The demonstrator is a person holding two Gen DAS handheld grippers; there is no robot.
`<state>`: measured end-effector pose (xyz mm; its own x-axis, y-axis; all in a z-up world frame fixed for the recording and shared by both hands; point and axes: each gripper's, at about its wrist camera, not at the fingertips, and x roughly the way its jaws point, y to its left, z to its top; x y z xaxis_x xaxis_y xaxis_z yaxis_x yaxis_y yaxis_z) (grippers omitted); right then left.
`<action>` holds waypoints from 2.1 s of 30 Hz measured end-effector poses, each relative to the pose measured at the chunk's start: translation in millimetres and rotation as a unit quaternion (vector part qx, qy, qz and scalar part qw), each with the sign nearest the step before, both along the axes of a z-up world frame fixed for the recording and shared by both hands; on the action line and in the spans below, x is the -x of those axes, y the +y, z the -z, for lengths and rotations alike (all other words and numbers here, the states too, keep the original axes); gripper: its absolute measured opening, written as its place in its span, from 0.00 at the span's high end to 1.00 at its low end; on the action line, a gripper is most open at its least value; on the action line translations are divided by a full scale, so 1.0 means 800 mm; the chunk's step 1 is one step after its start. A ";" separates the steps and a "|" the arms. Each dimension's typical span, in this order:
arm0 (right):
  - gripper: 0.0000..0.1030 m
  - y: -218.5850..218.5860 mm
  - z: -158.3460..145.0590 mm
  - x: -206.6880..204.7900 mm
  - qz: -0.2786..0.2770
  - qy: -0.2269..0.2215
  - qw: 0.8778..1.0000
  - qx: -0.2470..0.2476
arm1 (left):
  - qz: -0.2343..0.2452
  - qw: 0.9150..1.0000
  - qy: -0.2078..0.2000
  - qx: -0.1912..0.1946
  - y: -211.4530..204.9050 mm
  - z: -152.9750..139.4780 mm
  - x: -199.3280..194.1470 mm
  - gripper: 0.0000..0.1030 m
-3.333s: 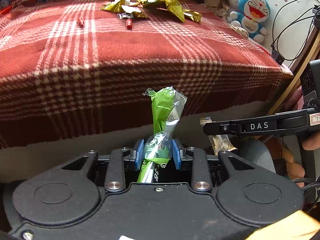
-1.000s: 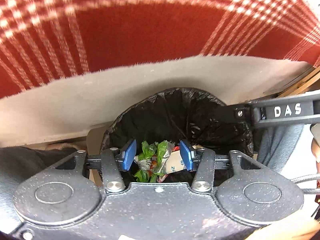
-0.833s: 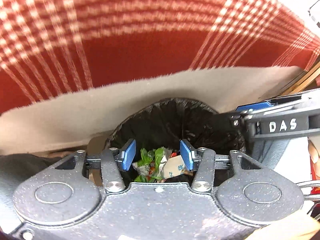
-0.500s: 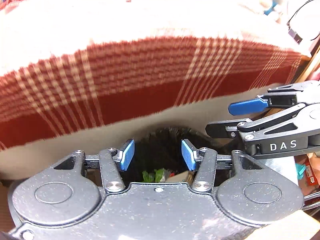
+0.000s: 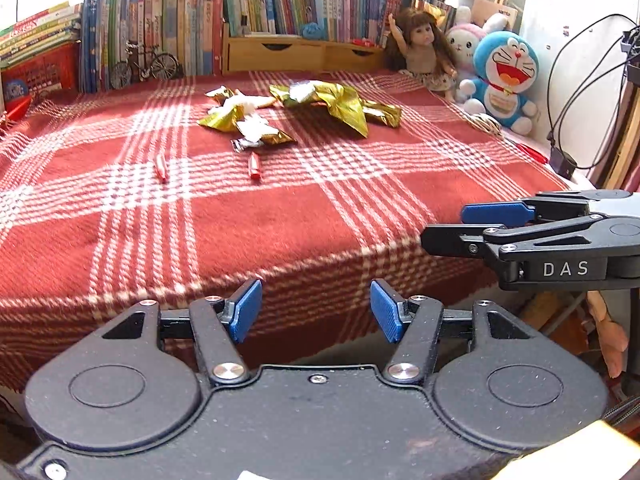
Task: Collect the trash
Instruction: 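Move both open tools back over the blanket, then grasp the red crayon with the left tool, then grasp the second red crayon with the right tool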
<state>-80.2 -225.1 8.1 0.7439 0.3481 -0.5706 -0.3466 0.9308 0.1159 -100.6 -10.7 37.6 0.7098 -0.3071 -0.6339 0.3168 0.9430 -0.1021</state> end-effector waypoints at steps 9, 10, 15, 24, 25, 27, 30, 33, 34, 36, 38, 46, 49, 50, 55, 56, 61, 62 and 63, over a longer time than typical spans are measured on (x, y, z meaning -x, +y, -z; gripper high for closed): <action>0.30 -0.006 0.000 -0.033 0.047 -0.018 0.999 -0.009 | -0.079 0.996 -0.048 -0.012 0.043 -0.016 -0.059 0.34; 0.30 -0.002 0.002 -0.038 0.047 -0.018 0.999 -0.008 | -0.090 0.995 -0.049 -0.012 0.049 -0.015 -0.068 0.34; 0.31 0.021 0.005 -0.060 0.032 -0.017 0.999 -0.004 | -0.133 0.989 -0.058 -0.004 0.073 -0.012 -0.113 0.36; 0.39 0.071 0.015 -0.102 0.007 -0.006 1.000 -0.013 | -0.158 0.987 -0.035 0.016 0.087 0.014 -0.182 0.64; 0.40 0.075 0.017 -0.106 0.006 -0.005 1.000 -0.013 | -0.157 0.987 -0.035 0.016 0.087 0.016 -0.186 0.64; 0.43 0.085 0.019 -0.114 0.002 -0.002 1.000 -0.012 | -0.157 0.987 -0.034 0.016 0.086 0.020 -0.193 0.66; 0.50 0.097 0.021 -0.127 -0.002 0.004 1.000 -0.010 | -0.164 0.986 -0.031 0.016 0.085 0.024 -0.203 0.69; 0.52 0.107 0.022 -0.138 -0.003 0.008 1.000 -0.012 | -0.168 0.985 -0.027 0.021 0.087 0.027 -0.210 0.74; 0.52 0.111 0.022 -0.142 -0.004 0.009 1.000 -0.012 | -0.167 0.985 -0.027 0.022 0.088 0.028 -0.212 0.75; 0.53 0.117 0.023 -0.148 -0.003 0.008 1.000 -0.009 | -0.165 0.986 -0.026 0.022 0.088 0.030 -0.214 0.76; 0.53 0.122 0.025 -0.156 -0.001 0.010 1.000 -0.006 | -0.163 0.986 -0.026 0.022 0.087 0.032 -0.216 0.79; 0.55 0.132 0.036 -0.182 0.014 0.023 1.000 -0.003 | -0.161 0.986 -0.025 0.025 0.087 0.039 -0.218 0.86; 0.58 0.138 0.037 -0.189 0.014 0.023 1.000 0.003 | -0.160 0.986 -0.026 0.026 0.086 0.041 -0.217 0.89; 0.59 0.139 0.038 -0.190 0.014 0.023 1.000 0.006 | -0.160 0.986 -0.027 0.026 0.086 0.042 -0.216 0.90; 0.75 0.141 0.039 -0.194 0.019 0.018 1.000 0.016 | -0.157 0.987 -0.030 0.030 0.086 0.042 -0.211 0.90; 0.77 0.140 0.039 -0.194 0.021 0.019 0.999 0.016 | -0.156 0.987 -0.030 0.031 0.086 0.041 -0.210 0.90; 0.85 0.129 0.037 -0.190 0.027 0.018 0.999 0.007 | -0.146 0.988 -0.035 0.033 0.082 0.036 -0.199 0.90; 0.85 0.127 0.036 -0.188 0.027 0.017 0.999 0.007 | -0.144 0.988 -0.036 0.034 0.081 0.035 -0.197 0.90; 0.86 0.125 0.036 -0.186 0.027 0.015 0.999 0.008 | -0.141 0.989 -0.037 0.034 0.079 0.034 -0.194 0.90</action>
